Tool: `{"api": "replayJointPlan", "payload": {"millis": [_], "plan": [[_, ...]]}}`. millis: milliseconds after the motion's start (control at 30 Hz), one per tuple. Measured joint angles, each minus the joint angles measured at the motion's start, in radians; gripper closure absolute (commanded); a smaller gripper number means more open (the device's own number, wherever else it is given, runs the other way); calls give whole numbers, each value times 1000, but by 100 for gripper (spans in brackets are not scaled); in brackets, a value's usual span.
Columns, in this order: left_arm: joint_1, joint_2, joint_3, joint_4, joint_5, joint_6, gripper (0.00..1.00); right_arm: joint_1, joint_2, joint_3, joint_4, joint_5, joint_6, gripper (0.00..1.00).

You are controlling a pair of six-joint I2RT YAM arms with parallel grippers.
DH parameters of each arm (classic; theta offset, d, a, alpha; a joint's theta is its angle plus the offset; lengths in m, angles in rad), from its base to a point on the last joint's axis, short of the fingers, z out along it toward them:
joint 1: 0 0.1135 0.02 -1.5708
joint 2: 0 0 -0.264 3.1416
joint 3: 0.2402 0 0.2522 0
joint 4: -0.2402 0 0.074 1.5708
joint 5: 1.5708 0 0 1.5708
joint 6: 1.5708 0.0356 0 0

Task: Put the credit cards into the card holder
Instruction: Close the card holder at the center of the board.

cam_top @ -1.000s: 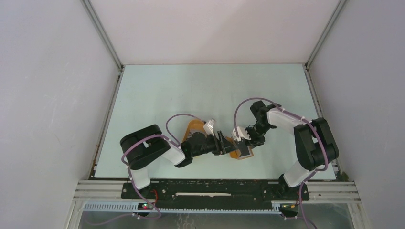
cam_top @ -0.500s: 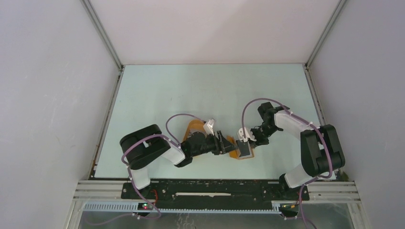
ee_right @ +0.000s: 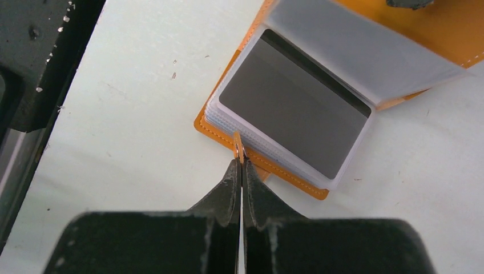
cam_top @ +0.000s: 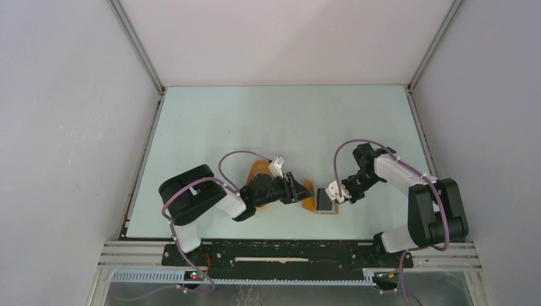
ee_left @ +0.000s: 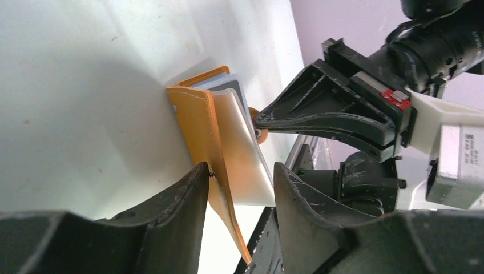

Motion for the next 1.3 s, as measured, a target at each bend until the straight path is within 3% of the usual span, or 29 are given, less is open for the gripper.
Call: {"api": "replayJointPlan", "payload": {"millis": [300, 567, 833, 1067, 1300], "plan": [[2, -47, 42, -180, 14, 58, 54, -16, -15, -13, -28, -34, -80, 100], [-9, -71, 160, -299, 57, 117, 46, -39, -15, -13, -33, -70, -92, 99], [-23, -29, 248, -340, 105, 127, 47, -52, -14, -13, -38, -87, -92, 99], [-30, 27, 292, -359, 119, 119, 69, -65, -8, -13, -49, -100, -95, 99], [-31, 102, 331, -390, 119, 115, 79, -71, 3, -14, -53, -106, -95, 99]]}}
